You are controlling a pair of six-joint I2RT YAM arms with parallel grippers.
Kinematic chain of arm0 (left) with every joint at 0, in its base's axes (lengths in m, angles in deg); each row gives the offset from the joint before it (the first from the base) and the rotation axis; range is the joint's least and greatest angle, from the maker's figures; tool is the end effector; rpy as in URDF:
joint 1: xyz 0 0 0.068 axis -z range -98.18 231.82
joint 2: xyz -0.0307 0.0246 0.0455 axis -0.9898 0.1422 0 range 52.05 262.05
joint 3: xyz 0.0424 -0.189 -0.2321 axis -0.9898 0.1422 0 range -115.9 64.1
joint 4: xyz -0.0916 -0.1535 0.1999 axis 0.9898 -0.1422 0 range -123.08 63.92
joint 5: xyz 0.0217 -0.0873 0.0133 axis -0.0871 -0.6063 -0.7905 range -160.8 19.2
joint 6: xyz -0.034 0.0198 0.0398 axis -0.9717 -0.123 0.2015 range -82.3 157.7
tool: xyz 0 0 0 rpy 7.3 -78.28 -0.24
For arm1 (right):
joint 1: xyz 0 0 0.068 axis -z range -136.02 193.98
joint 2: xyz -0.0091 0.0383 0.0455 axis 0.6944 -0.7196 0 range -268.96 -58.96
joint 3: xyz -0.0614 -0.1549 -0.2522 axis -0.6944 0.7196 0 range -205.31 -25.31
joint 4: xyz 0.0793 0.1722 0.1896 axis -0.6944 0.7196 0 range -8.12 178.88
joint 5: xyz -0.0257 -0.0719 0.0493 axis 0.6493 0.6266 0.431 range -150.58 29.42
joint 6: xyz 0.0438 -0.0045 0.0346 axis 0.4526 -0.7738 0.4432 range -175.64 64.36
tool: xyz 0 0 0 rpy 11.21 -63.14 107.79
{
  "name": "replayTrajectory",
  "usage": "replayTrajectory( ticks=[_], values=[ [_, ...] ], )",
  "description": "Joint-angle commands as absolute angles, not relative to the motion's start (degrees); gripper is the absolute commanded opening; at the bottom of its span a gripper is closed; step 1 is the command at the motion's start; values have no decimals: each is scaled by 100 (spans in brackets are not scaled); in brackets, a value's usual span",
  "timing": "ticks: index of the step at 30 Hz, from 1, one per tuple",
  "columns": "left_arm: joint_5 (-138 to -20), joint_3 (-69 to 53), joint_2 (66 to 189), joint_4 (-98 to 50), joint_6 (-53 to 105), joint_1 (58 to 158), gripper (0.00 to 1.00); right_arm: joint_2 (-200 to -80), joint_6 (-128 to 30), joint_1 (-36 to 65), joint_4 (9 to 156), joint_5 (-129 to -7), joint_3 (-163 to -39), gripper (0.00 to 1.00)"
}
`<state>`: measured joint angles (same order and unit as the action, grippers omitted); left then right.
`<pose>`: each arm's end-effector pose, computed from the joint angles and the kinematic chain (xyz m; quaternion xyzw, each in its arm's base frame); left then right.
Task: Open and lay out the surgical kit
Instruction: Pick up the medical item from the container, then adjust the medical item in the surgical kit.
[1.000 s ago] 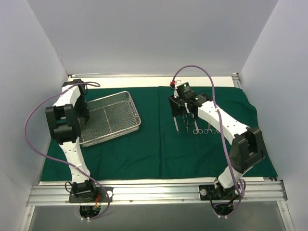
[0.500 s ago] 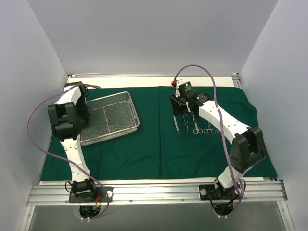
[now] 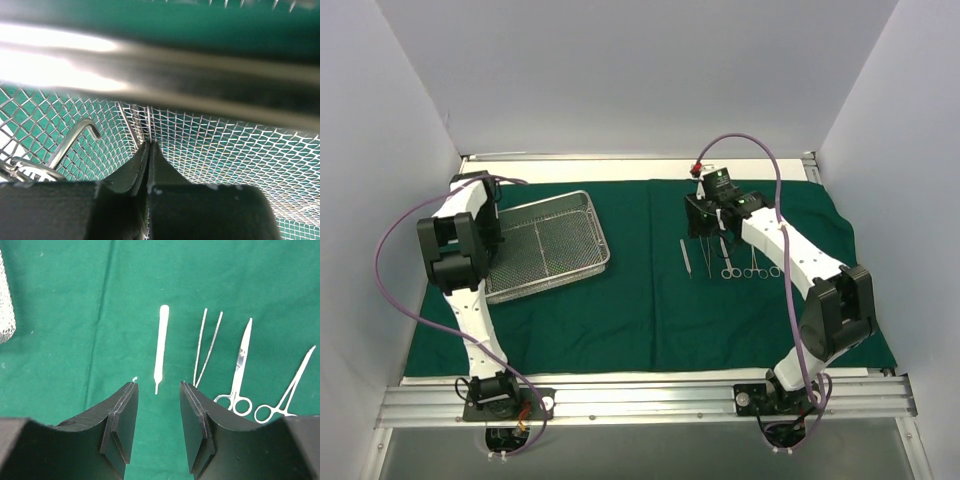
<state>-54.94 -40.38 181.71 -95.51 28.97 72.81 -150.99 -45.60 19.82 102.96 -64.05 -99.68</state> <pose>0.4454 0.0813 0.1763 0.1472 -0.9786 -0.1377 0.0402 0.3427 0.1563 0.3178 -0.1238 0.8927 0.1532 0.4052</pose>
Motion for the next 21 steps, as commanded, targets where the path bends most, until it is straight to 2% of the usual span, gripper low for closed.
replayTrajectory(
  ticks=[1, 15, 21],
  values=[
    [-5647, -3970, 17914, -9507, 2891, 7233, 2, -14878, -4386, 2087, 10482, -6445, -10002, 39],
    [-6578, -4901, 17053, -9947, 2593, 7576, 2, -15422, -4395, 2113, 10675, -6620, -10256, 40],
    [-7279, -4743, 16587, -9657, 2426, 7734, 2, -15836, -4088, 2122, 10553, -7086, -10011, 41]
  ],
)
